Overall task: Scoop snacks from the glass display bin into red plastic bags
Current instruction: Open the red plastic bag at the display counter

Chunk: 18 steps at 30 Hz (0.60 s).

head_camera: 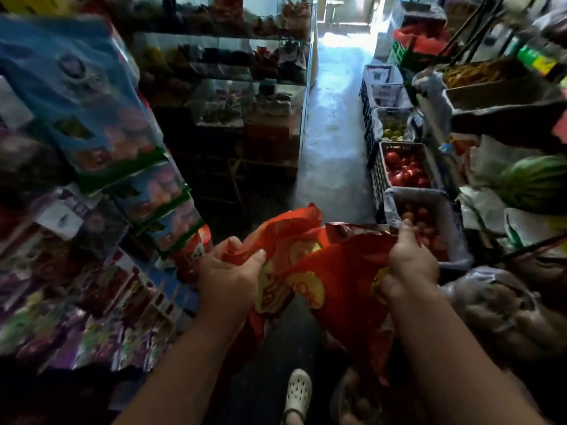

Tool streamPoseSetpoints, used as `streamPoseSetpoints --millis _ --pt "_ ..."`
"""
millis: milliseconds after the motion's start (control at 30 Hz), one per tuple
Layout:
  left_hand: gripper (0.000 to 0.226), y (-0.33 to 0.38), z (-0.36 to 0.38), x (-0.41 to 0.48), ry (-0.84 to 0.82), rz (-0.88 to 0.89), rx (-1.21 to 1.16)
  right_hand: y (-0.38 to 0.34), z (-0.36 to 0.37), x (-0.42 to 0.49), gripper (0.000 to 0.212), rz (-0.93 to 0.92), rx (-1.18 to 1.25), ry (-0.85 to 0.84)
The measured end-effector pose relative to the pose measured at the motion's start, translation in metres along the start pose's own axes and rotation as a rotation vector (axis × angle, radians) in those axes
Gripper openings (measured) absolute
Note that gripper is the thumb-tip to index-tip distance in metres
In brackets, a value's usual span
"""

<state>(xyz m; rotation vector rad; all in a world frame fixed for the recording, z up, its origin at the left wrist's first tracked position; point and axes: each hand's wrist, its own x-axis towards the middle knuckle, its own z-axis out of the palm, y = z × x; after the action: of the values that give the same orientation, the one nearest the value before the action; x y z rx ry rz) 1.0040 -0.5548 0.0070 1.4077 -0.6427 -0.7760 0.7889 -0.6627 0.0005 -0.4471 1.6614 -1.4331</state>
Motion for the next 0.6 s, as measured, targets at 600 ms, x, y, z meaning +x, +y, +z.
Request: streamPoseSetpoints --millis 600 --pt "0.035 0.019 0.21 0.361 -0.12 -0.088 -0.082 -0.083 0.279 0.175 0.046 -0.461 -0.493 -0.72"
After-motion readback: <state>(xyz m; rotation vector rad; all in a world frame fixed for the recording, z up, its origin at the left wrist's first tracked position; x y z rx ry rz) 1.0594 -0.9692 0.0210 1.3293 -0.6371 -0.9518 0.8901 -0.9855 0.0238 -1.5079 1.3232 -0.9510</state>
